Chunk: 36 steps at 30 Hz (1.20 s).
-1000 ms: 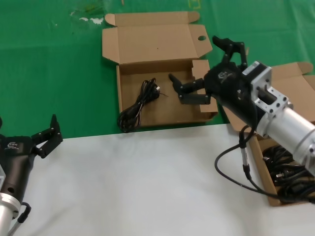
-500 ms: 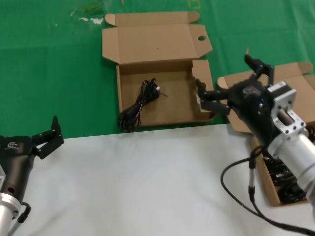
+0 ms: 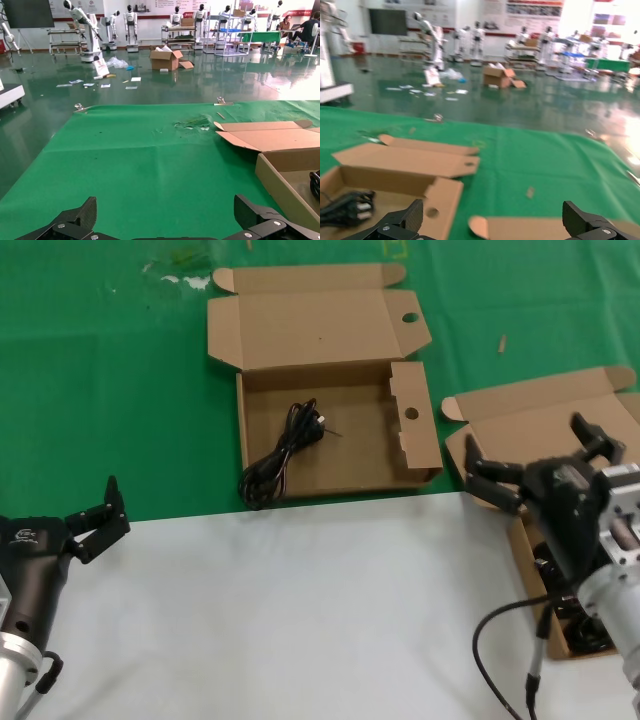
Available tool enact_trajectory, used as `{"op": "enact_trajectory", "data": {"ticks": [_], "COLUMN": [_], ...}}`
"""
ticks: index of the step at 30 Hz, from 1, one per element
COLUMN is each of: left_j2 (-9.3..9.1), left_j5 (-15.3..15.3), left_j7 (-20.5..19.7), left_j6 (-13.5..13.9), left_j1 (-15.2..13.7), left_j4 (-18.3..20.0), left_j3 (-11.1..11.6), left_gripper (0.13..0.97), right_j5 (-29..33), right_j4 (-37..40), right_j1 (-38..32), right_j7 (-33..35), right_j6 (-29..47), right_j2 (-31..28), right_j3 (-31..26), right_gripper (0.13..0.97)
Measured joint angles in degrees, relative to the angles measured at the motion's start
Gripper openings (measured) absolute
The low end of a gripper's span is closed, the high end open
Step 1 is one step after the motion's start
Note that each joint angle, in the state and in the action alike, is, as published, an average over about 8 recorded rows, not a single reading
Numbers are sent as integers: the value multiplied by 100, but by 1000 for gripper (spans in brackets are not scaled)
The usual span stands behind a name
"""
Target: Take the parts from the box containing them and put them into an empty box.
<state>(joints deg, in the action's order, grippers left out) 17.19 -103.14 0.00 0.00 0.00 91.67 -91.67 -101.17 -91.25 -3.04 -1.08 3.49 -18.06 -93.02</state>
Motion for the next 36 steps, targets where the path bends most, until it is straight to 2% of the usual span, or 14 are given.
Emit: {"op": "enact_trajectory", "data": {"ticks": [36], "left_j2": [0], "left_j5": [1], "left_j7": [0], "left_j6": [0], "left_j1": [0], "left_j4": [0], "left_j3": [0], "left_gripper": [966], "right_j5": [-95], "right_j4": [-20], "right_j1": [147], "right_j7": [52], "right_j6": [-169], "right_j2": [42], "right_j3": [65], "right_gripper": [966]}}
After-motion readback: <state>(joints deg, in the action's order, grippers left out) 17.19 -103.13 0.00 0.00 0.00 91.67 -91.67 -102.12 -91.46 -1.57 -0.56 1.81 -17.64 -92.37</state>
